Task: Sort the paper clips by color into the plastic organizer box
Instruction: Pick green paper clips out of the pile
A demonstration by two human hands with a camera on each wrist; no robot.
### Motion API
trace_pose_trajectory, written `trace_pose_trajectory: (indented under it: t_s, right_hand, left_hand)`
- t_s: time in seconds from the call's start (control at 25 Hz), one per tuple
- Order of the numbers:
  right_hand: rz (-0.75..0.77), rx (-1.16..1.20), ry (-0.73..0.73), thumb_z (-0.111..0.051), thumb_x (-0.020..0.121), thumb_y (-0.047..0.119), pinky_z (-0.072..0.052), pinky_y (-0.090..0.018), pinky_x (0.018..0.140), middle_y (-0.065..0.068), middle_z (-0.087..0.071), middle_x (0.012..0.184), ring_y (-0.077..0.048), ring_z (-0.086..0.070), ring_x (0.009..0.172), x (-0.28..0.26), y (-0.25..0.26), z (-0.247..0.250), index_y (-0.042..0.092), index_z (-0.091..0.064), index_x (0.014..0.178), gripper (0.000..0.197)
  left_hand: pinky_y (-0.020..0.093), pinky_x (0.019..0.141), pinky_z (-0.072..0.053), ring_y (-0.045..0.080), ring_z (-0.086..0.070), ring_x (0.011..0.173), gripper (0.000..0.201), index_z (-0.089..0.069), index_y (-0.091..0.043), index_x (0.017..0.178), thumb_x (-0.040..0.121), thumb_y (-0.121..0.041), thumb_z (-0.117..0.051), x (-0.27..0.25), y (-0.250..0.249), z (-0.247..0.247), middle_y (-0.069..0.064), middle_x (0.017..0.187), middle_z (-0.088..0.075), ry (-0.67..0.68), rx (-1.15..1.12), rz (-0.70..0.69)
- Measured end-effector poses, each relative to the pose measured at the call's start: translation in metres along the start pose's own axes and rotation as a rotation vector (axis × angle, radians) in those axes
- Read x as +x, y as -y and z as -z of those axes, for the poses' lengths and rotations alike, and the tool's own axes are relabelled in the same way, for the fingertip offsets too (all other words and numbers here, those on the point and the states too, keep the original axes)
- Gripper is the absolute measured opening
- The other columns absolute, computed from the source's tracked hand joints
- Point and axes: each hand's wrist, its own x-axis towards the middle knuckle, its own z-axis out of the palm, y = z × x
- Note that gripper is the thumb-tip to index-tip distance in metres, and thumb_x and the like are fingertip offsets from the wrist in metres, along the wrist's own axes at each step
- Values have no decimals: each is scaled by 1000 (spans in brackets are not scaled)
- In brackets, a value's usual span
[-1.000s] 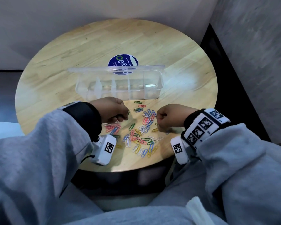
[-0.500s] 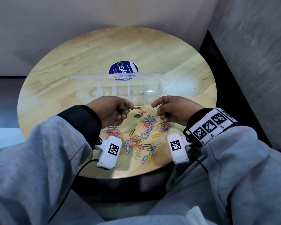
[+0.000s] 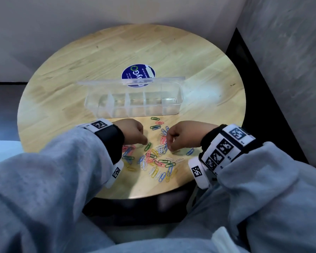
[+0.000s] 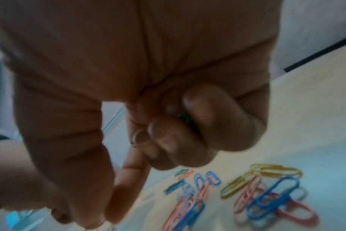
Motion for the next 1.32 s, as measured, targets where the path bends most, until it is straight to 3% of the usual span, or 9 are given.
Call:
trace_pose_trajectory:
  t_s: [0.2,0.36,0.48,0.6,0.76,0.92,1.08,1.2,1.32]
  right_hand:
    - [37,-211,39,-64,80,15,-35,-20,52,10,-50,64,-3,-44,56,1,9,-16,21,-64,87,10]
    - [46,-313,42,-68,78,17,-39,-24,70,5,-56,93,-15,-52,84,10,6,-31,22,-63,100,23]
    - [51,-367,16,-66,79,15,-36,-24,67,3,-60,96,-18,-52,87,14,4,-37,23,-58,89,15]
    - [60,-351,-33,-61,79,12,-40,-24,62,4,-65,91,-18,-56,82,16,4,-37,22,-64,82,11]
    - [41,-348,-112,-51,83,13,-35,-21,52,1,-62,82,-20,-53,76,17,2,-35,22,-62,81,14]
    - [14,-244,-100,-54,81,12,-38,-20,48,-4,-62,74,-20,-55,68,18,-2,-27,16,-62,77,10]
    - [-53,81,-127,-60,76,9,-42,-21,48,2,-56,52,-9,-46,38,13,-10,-11,14,-58,65,12]
    - [-49,161,-149,-64,77,8,-40,-26,56,1,-53,59,-12,-46,50,11,-16,0,18,-50,62,22]
    - [-49,238,-142,-64,78,4,-44,-30,59,-3,-55,63,-17,-50,57,11,-22,6,16,-50,64,24]
  left_hand:
    - [19,51,-33,16,-55,78,16,-63,-23,82,72,-33,-73,5,-10,-14,-6,74,-58,-17,102,-18]
    - [21,49,-32,14,-53,72,17,-59,-23,72,73,-30,-74,10,-14,-21,-8,66,-54,-18,100,-40]
    - [20,48,-32,12,-50,64,22,-56,-22,63,74,-27,-74,12,-12,-22,-9,62,-53,3,75,-49]
    - [20,51,-36,13,-50,59,21,-57,-20,61,73,-24,-74,10,-8,-21,-6,61,-55,27,19,-39]
    - [22,57,-39,14,-48,58,22,-54,-19,60,74,-14,-70,5,0,-11,1,64,-57,69,-312,-44]
    - [15,41,-37,10,-46,40,35,-38,-12,59,83,9,-51,-2,6,-2,11,63,-53,128,-869,-38]
    - [10,34,-34,8,-47,34,34,-37,-13,62,85,11,-40,-6,6,3,3,45,-56,151,-1090,-19]
    - [13,35,-29,6,-42,33,29,-41,-16,67,87,5,-40,-5,1,1,3,52,-54,139,-1005,1]
    - [19,46,-30,9,-39,47,15,-51,-19,74,82,-13,-62,-4,-4,-4,-1,63,-48,116,-560,-64]
